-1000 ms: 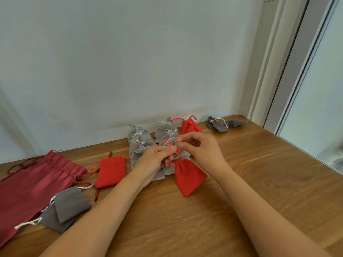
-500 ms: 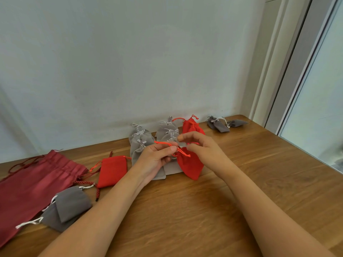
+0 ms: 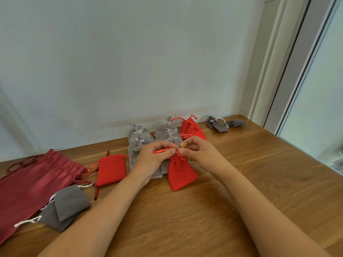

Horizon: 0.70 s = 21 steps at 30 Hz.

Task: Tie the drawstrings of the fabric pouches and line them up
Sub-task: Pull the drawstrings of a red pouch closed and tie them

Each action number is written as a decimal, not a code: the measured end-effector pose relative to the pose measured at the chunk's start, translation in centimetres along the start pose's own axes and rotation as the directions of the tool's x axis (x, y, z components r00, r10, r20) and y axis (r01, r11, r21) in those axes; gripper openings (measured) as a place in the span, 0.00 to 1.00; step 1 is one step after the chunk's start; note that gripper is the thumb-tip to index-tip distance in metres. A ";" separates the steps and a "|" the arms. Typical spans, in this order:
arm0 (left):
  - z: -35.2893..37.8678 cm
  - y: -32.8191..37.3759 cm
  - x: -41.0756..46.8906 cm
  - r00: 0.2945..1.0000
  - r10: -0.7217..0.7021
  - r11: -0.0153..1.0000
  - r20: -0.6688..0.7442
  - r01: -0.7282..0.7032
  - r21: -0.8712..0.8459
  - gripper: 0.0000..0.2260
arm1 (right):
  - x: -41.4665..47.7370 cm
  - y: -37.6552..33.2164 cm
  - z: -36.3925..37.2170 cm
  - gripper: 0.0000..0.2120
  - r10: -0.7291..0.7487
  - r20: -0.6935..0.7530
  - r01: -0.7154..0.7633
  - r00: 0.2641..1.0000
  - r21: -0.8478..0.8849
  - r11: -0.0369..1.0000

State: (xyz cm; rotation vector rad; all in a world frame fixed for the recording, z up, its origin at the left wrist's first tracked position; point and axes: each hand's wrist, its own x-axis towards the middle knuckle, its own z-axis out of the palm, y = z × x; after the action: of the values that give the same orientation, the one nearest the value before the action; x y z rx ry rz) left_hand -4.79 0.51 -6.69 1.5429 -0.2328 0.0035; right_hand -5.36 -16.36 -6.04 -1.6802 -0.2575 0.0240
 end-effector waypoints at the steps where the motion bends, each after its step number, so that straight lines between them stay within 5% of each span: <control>1: 0.0 0.0 -0.1 1.000 -0.004 1.000 0.018 0.005 -0.009 0.05 | -0.1 0.0 0.0 0.07 0.021 0.019 -0.022 1.000 0.014 1.000; 11: 0.0 0.4 0.0 0.994 -0.010 0.996 0.111 0.019 -0.081 0.12 | -0.4 -0.6 0.3 0.04 0.148 0.101 -0.175 0.984 0.352 0.919; 21: 0.1 1.2 -0.3 0.994 0.075 0.997 0.086 -0.076 0.016 0.07 | -0.7 -0.8 0.3 0.11 0.124 0.082 -0.146 0.989 0.352 0.925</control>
State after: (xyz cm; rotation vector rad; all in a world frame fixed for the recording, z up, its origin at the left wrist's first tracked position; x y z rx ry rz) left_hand -5.23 0.46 -5.55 1.5539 -0.3596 -0.0006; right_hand -6.20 -16.08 -5.40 -1.3316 -0.1685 0.2124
